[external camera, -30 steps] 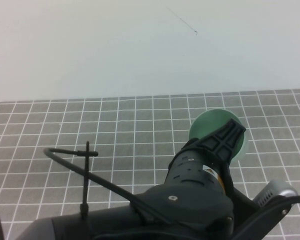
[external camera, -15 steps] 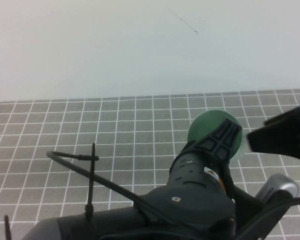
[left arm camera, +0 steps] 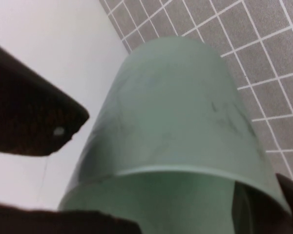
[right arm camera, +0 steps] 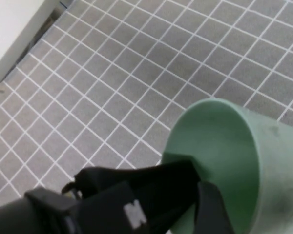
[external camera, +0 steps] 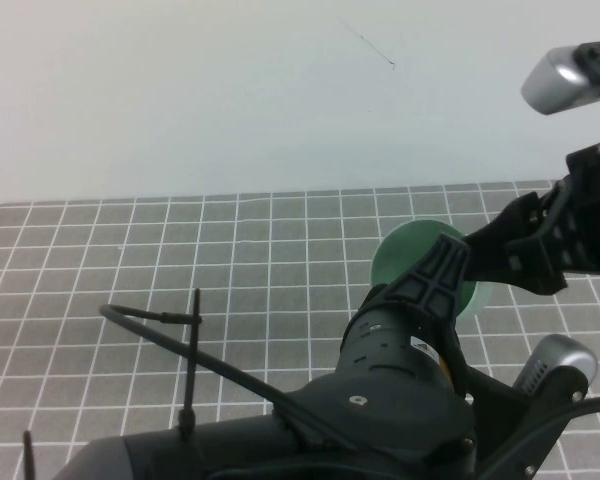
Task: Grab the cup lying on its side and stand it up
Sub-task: Stand the fallen cup upright
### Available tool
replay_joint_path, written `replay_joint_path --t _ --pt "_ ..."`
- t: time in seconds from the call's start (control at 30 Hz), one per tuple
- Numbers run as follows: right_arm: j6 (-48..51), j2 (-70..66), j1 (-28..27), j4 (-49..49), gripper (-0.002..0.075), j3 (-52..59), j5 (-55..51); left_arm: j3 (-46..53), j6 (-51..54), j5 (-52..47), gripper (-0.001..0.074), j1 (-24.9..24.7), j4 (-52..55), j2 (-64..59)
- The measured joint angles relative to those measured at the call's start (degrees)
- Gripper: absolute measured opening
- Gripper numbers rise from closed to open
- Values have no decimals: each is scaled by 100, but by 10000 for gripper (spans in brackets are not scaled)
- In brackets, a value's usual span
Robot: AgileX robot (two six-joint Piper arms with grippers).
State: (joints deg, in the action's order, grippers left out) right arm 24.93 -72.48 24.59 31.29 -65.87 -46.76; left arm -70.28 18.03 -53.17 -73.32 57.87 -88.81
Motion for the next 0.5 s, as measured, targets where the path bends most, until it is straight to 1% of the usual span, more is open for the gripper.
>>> replay_joint_path --t 0.1,0.2,0.37,0.43,0.5 --pt "0 -80 0 -62 385 -25 37 0 -177 0 1 0 11 0" --pt "0 -134 0 -236 311 -25 50 0 -177 0 1 0 11 0" --pt "0 -170 0 -236 265 -25 50 0 -177 20 1 0 11 0" --pt "10 -170 0 -236 206 -25 50 0 -177 35 1 0 11 0" --pt "22 -170 0 -209 115 -25 75 0 -177 41 1 0 18 0"
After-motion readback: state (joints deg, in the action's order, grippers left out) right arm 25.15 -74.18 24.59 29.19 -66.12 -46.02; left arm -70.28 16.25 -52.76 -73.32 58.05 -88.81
